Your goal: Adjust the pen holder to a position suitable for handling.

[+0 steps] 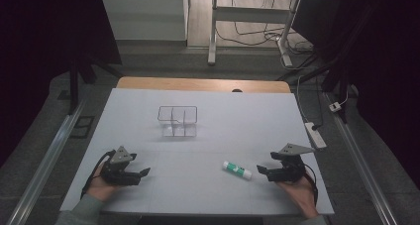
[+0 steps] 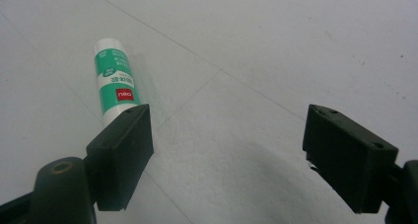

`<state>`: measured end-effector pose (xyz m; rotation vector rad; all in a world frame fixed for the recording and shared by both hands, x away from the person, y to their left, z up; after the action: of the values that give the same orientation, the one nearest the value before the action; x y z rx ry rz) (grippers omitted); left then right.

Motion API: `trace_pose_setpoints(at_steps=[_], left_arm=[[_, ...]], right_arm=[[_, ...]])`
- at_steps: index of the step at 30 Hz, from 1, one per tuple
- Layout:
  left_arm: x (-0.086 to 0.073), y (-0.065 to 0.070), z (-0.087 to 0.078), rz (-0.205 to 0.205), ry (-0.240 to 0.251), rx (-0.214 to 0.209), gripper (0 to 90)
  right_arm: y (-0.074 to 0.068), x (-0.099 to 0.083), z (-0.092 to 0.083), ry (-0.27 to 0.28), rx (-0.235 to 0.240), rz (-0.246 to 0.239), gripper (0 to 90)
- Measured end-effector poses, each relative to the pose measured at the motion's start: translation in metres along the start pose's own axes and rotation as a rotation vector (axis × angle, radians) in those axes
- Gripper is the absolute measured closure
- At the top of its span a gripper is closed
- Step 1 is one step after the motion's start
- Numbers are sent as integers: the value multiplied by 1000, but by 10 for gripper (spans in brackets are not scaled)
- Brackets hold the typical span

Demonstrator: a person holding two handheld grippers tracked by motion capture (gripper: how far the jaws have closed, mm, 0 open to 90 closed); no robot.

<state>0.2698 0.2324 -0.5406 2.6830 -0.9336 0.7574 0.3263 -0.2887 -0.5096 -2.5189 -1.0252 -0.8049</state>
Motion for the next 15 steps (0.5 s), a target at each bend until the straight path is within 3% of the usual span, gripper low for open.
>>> trace_pose_setpoints(at_steps=[15], left_arm=[[-1,-2,-2,-18,14,-9,236]], right_arm=[[2,0,2,2,-8,4,203]])
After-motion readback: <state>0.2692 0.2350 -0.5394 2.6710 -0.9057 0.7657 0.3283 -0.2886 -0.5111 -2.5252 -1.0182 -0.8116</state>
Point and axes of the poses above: each handheld gripper's, and its own axes: z roughly forward along the jaws, x roughly out of its top, y roughly to its right, the point moved 1 cm from there along z, roughly forward along the jaws, and after that the axes turned 13 degrees about -y, right-handed, at the moved point
